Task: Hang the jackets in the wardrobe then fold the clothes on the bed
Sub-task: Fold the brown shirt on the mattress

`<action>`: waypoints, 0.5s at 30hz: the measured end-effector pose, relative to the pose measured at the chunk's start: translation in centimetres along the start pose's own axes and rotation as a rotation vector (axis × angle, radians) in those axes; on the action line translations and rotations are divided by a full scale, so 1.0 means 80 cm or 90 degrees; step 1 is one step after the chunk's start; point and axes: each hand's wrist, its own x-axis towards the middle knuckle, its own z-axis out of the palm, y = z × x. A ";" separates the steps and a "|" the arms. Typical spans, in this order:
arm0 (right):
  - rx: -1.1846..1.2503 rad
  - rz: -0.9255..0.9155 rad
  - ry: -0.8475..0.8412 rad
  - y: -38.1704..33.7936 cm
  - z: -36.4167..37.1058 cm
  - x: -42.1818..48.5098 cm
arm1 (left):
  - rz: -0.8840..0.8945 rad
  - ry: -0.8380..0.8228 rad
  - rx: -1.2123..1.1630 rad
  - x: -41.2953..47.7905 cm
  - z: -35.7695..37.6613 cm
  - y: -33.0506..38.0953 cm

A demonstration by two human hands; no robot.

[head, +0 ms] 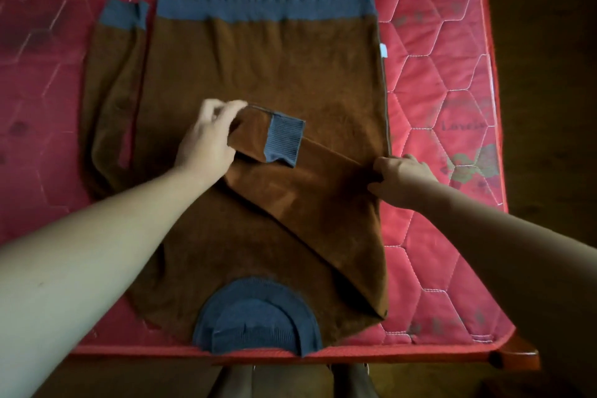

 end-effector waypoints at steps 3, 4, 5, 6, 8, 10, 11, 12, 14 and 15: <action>0.014 0.024 0.022 -0.003 0.002 0.006 | 0.109 -0.002 0.031 0.020 -0.004 -0.007; -0.002 0.024 0.027 -0.003 0.002 0.006 | 0.066 0.014 -0.038 0.023 -0.003 -0.009; -0.021 0.022 0.030 -0.004 0.003 0.006 | -0.029 0.050 -0.141 0.024 -0.001 -0.012; -0.037 0.021 0.036 -0.003 0.003 0.006 | -0.155 0.101 -0.251 0.022 0.001 -0.020; -0.055 0.029 0.044 -0.002 0.003 0.005 | -0.383 0.173 -0.407 0.009 0.005 -0.040; -0.064 0.040 0.047 -0.005 0.003 0.002 | -0.547 0.140 -0.533 -0.008 0.009 -0.065; -0.066 0.042 0.053 -0.008 0.003 0.000 | -0.606 0.117 -0.611 -0.016 0.009 -0.077; -0.061 0.047 0.063 -0.012 0.003 -0.001 | -0.639 0.102 -0.669 -0.020 0.009 -0.086; -0.039 0.055 0.090 -0.023 0.001 -0.001 | -0.656 0.085 -0.712 -0.021 0.007 -0.098; -0.025 0.050 0.103 -0.030 -0.001 0.001 | -0.658 0.082 -0.724 -0.018 0.007 -0.102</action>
